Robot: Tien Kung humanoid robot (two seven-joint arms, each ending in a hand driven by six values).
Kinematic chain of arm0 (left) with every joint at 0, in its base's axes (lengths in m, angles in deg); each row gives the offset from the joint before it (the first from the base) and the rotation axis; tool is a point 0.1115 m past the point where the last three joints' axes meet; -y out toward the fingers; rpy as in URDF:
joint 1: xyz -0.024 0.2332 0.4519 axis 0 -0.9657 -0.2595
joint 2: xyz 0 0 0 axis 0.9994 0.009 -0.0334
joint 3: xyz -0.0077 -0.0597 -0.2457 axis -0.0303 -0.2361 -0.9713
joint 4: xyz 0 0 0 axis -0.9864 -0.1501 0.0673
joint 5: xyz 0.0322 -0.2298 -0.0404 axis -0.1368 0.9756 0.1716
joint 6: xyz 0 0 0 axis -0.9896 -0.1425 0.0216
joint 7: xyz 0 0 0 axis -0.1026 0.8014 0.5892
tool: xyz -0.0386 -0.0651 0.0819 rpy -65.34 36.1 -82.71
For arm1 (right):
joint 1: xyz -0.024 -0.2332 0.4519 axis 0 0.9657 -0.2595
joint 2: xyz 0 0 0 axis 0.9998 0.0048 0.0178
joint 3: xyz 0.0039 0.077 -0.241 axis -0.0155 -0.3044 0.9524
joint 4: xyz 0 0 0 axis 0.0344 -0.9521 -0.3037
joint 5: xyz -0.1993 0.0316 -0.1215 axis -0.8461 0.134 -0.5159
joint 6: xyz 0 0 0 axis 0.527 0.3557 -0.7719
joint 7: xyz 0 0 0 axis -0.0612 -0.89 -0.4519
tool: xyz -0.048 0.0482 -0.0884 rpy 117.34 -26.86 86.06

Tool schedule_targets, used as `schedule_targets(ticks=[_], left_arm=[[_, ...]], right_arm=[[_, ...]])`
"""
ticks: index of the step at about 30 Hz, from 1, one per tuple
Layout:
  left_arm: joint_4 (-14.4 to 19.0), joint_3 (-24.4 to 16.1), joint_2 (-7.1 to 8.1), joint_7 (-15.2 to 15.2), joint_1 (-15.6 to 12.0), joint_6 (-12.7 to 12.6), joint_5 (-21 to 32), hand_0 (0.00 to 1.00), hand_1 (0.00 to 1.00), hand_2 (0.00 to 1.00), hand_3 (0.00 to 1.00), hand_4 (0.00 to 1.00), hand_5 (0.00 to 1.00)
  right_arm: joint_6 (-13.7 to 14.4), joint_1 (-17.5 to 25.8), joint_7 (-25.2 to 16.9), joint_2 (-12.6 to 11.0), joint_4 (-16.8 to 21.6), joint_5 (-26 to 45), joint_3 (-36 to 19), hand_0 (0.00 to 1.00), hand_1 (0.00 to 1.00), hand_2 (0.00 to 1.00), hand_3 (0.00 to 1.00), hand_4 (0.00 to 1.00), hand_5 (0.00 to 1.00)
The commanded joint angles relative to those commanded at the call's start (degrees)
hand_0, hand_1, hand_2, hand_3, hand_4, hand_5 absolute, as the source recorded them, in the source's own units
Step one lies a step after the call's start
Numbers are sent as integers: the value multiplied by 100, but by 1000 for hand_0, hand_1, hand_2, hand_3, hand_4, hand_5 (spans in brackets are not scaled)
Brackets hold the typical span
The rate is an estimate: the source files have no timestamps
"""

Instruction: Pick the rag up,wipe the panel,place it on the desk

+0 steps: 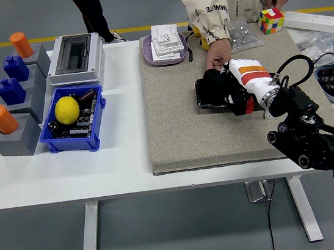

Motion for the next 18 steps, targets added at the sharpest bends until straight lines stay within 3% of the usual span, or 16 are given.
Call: schedule_targets(ticks=[18], left_arm=[[0, -30, -8, -1, -24, -3, -4, 644, 693, 734, 564, 598, 473]], right_arm=[[-22, 194, 2, -584, -24, -40, -339, 204, 320, 392, 393, 972, 11]])
